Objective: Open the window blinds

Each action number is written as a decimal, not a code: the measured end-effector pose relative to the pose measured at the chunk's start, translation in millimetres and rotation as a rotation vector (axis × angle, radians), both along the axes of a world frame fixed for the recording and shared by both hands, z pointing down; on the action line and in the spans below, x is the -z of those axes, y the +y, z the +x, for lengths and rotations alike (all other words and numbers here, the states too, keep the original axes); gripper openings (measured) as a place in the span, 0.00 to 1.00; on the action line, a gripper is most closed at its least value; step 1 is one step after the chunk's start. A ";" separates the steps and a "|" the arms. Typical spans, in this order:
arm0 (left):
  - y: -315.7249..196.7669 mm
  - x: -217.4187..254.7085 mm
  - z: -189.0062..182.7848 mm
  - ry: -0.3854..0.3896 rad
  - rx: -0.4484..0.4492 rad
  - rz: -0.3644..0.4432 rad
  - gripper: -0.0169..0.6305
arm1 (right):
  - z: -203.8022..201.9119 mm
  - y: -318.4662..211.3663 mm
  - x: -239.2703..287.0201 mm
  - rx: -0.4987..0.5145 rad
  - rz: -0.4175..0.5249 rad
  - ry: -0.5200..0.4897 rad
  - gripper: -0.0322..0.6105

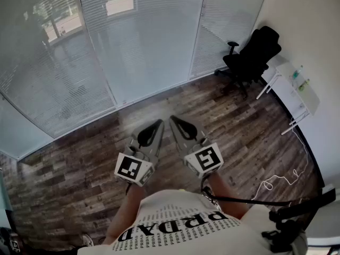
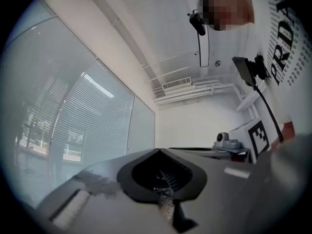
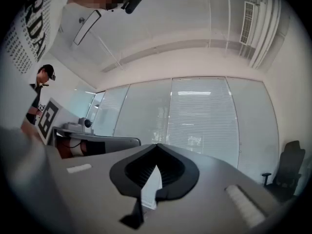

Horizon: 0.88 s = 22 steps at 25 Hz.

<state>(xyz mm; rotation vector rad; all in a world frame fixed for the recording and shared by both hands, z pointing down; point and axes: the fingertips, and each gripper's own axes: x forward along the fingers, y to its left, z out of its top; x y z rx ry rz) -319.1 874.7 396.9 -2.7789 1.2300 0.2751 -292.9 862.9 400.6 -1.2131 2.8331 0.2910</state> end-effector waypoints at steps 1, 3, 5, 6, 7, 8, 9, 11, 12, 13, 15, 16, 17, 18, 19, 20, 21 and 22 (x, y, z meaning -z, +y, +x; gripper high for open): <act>0.5 -0.4 0.7 -0.002 -0.003 -0.001 0.01 | -0.2 0.1 1.0 -0.001 -0.003 -0.007 0.06; 0.7 -0.9 1.8 -0.005 -0.007 0.000 0.01 | 0.0 -0.2 1.9 -0.003 -0.001 -0.014 0.06; -1.3 -0.6 2.7 -0.007 -0.008 0.001 0.01 | 1.3 -1.6 4.4 -0.003 0.017 -0.026 0.06; -3.1 -0.7 3.7 -0.008 -0.007 -0.001 0.01 | 2.8 -2.6 6.9 -0.004 0.025 -0.037 0.06; -4.8 -1.4 5.2 -0.009 -0.005 -0.005 0.01 | 5.3 -3.7 8.3 -0.006 0.028 -0.043 0.06; -6.2 -2.3 7.1 -0.009 -0.003 -0.011 0.01 | 8.6 -4.6 8.0 -0.009 0.029 -0.044 0.06; -6.7 -3.2 8.9 -0.007 -0.001 -0.017 0.01 | 11.2 -4.6 8.2 -0.009 0.034 -0.042 0.06; -5.4 -4.5 10.6 0.001 0.003 -0.027 0.01 | 14.4 -1.5 10.5 -0.008 0.048 -0.049 0.06; -4.7 -4.9 11.5 0.006 0.006 -0.029 0.01 | 17.0 -0.1 9.4 -0.009 0.043 -0.052 0.06; -4.1 -5.7 12.8 0.011 0.007 -0.030 0.01 | 20.2 0.9 7.5 -0.011 0.032 -0.051 0.06; -2.5 -9.2 15.3 0.022 0.010 -0.029 0.01 | 26.9 3.8 2.9 -0.009 0.017 -0.038 0.06; -1.4 -10.4 15.8 0.022 0.015 -0.030 0.01 | 29.6 5.6 0.1 -0.006 0.013 -0.030 0.06; -0.9 -10.6 16.3 0.020 0.024 -0.031 0.01 | 32.4 6.9 -2.5 -0.003 0.011 -0.024 0.06; -1.5 -10.2 18.1 0.018 0.032 -0.032 0.01 | 36.0 7.2 -4.5 -0.001 0.009 -0.018 0.06; -3.5 -9.8 21.8 0.017 0.037 -0.031 0.01 | 40.9 6.1 -5.6 0.000 0.008 -0.014 0.06; -6.2 -9.4 27.6 0.017 0.040 -0.030 0.01 | 47.2 4.1 -5.7 0.000 0.006 -0.011 0.06; -8.9 -9.0 34.7 0.015 0.041 -0.030 0.01 | 54.2 2.1 -4.9 0.000 0.005 -0.011 0.06; -10.8 -8.4 42.3 0.012 0.042 -0.029 0.01 | 60.8 0.7 -3.5 0.002 0.006 -0.012 0.06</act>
